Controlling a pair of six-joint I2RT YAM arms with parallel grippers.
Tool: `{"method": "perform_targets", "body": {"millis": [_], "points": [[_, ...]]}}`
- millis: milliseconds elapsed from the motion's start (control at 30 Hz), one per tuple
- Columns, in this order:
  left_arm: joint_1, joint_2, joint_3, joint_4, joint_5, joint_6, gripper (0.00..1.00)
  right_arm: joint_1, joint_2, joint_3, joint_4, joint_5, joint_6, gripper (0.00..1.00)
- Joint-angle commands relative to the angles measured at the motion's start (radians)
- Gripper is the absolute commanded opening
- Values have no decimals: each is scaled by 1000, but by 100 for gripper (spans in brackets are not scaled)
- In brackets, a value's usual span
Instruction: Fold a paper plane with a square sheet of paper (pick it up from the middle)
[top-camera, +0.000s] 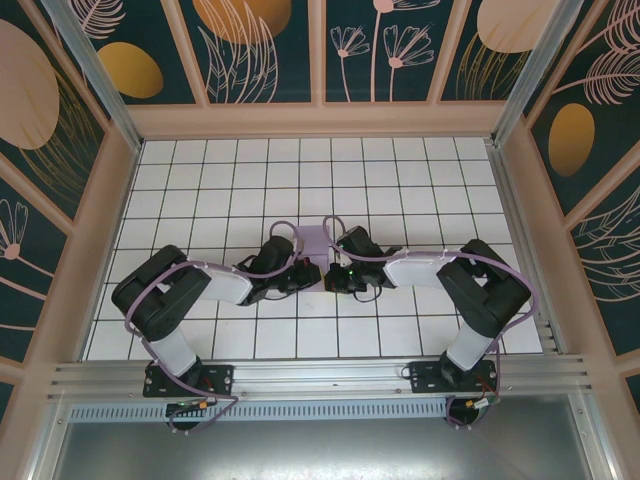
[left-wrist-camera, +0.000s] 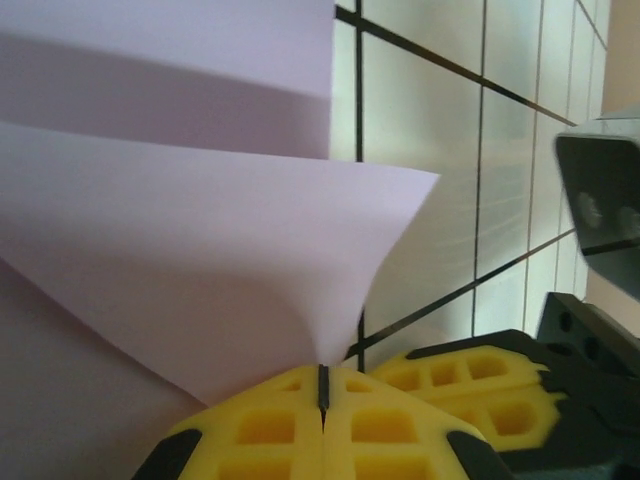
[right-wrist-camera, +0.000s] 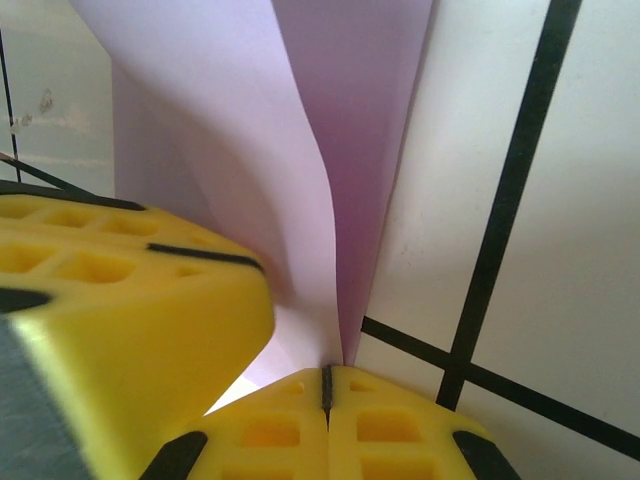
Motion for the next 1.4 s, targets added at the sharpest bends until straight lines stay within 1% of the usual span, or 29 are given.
{"method": "perform_targets", "body": {"millis": [0,267,500,867,1233,1367], "points": [[-9,36,23,-65,-28,12,2,15,57,-7,-86,65,2,0],[-1,37,66,-172,-98,58,2,20,88,-14,-167,118,-20,0],[60,37,107,-223,-99,113,3,20,101,-30,-198,141,-31,0],[144,91,194,-299,-120,210,2,20,117,-27,-200,140,-35,0],[207,71,177,-283,-131,272,2,18,107,-48,-189,146,-27,0],[247,64,177,-286,-141,299,2,18,104,-53,-182,146,-24,0]]}}
